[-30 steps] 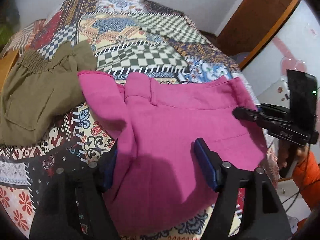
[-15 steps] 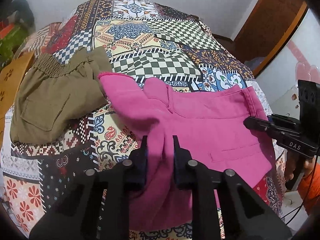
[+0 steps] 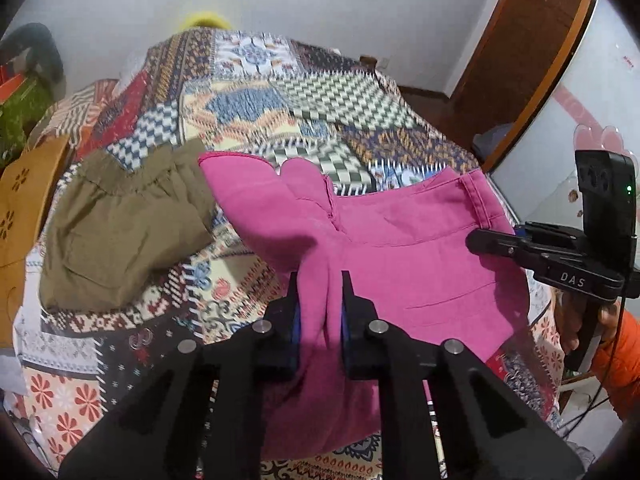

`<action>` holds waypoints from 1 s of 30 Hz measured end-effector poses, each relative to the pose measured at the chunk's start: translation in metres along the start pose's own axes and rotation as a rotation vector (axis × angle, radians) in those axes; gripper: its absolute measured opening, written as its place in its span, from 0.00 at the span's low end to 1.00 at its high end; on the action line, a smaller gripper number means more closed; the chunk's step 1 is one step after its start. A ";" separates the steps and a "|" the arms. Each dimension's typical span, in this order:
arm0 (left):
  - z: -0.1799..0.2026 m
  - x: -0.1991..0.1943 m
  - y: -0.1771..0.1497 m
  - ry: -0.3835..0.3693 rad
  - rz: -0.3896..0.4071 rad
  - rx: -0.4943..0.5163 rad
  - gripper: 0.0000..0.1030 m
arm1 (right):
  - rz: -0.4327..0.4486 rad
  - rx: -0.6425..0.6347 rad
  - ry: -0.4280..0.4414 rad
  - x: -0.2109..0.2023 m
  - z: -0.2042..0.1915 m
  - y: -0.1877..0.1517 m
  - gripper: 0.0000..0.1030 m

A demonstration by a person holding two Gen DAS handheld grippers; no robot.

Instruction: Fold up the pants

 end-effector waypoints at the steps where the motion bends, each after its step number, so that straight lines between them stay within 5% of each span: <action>1: -0.001 -0.006 0.003 -0.008 0.008 -0.006 0.14 | 0.008 -0.005 -0.002 -0.003 -0.003 0.005 0.14; 14: -0.058 -0.075 0.038 0.014 0.128 -0.048 0.14 | 0.103 -0.118 0.001 -0.012 -0.069 0.072 0.14; 30: -0.174 -0.093 0.059 0.051 0.166 -0.155 0.14 | 0.087 -0.166 0.079 0.066 -0.138 0.123 0.14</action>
Point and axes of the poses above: each gripper's, at about its wrist camera, not at the fingertips, and x roughly the way its jaws point, z to its right, y to its top, the point moved 9 cm from there along x, roughly the way its jaws point, and after that the axes turned 7 degrees about -x, right-handed, at the moved point
